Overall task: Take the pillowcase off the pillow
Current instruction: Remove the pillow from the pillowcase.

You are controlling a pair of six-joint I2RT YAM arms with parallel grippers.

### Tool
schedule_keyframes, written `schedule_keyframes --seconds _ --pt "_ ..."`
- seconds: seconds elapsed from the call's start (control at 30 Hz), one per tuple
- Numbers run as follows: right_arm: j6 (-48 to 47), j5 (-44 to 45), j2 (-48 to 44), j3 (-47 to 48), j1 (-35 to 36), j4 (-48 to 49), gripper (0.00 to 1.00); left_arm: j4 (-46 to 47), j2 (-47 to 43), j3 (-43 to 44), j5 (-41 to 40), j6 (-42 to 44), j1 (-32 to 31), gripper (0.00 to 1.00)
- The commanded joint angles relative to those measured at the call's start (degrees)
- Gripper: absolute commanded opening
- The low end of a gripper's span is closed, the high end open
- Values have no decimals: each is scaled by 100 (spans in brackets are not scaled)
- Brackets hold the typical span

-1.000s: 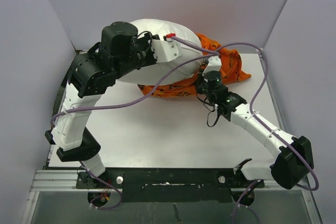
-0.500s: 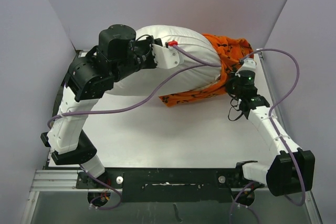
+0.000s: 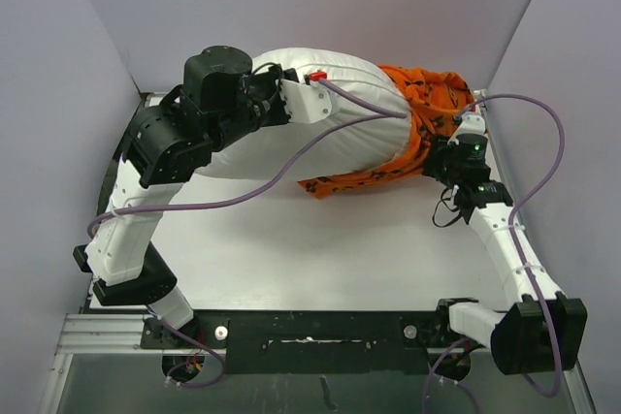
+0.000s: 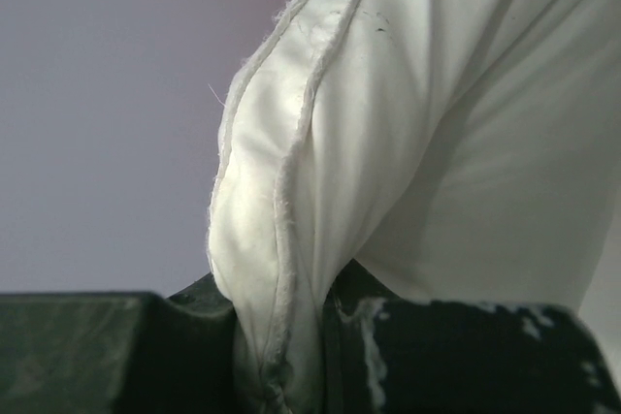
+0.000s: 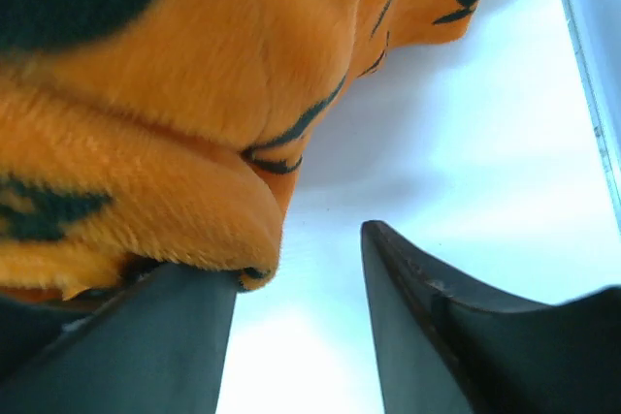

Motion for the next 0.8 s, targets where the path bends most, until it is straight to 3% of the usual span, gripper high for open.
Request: schedule_keyframes --seconds 0.0,0.13,0.23,0.3,0.37,0.47,0.53,0.7,0.77 --pt "-446 857 -1139 162 844 157 58 1255 -741 428 -559 -210 140 0" --pt "-477 1752 -1869 -258 1959 43 65 1251 -53 1185 -424 -217 189 0" --pt "-334 1498 -2184 -512 2206 84 67 1545 96 1125 -369 -152 243 0" --pt "-334 1011 -2129 -519 2122 88 77 1805 -35 747 -322 -69 341 0" --pt "-223 768 -1822 -337 1801 -149 93 1890 -222 428 -172 -112 613 0" --pt "83 -380 -1200 95 319 -486 95 1684 -479 172 409 -437 1519 0" --pt "457 -1051 -951 187 -458 -326 95 1643 -690 -150 1025 -647 2568 0" --pt "504 -1548 -198 357 -1292 -102 100 2367 -1368 -1721 2606 -916 4780 0" --pt "58 -1861 79 268 -1358 225 98 2419 -1348 -1876 3156 -1120 5447 0"
